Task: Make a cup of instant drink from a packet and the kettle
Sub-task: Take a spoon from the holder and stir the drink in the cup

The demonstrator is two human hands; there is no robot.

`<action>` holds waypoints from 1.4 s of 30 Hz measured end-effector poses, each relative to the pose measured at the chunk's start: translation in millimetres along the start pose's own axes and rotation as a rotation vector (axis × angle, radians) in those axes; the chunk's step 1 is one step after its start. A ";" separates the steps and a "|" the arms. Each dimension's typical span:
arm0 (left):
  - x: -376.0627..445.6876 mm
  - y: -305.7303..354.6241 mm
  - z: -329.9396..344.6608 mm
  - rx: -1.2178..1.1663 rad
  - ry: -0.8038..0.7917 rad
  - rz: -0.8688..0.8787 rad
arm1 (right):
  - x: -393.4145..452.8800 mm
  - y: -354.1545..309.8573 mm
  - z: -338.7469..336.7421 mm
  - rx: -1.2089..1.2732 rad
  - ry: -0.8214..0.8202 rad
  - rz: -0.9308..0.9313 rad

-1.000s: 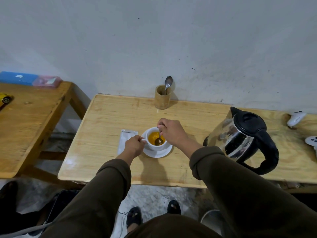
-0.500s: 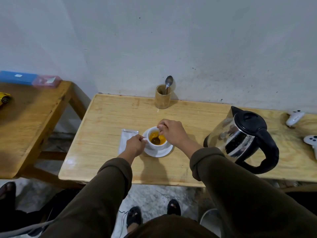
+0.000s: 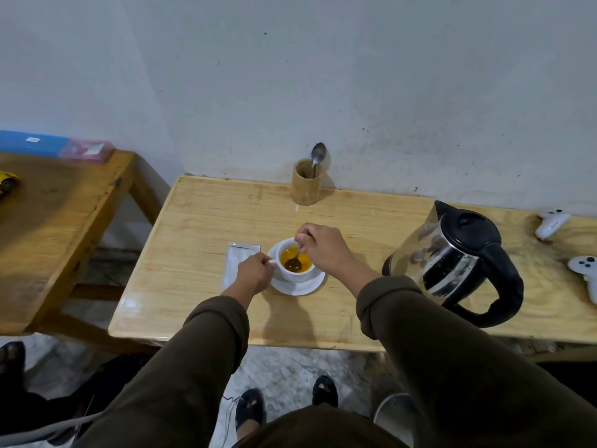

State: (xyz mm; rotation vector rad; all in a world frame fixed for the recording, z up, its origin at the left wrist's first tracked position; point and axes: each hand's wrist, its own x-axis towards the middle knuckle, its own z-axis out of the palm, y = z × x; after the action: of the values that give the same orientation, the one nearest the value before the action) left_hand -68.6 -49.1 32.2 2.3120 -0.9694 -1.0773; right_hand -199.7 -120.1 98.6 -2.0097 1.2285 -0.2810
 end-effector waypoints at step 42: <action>2.8 -0.9 -0.6 0.018 -0.012 -0.003 | 1.5 -2.9 -3.3 -0.117 0.006 -0.017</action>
State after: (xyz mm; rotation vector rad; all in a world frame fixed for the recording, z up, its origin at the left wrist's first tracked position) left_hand -66.5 -50.6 30.6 2.3249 -0.9849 -1.0894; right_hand -198.7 -122.2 102.7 -2.1215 1.2578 -0.2281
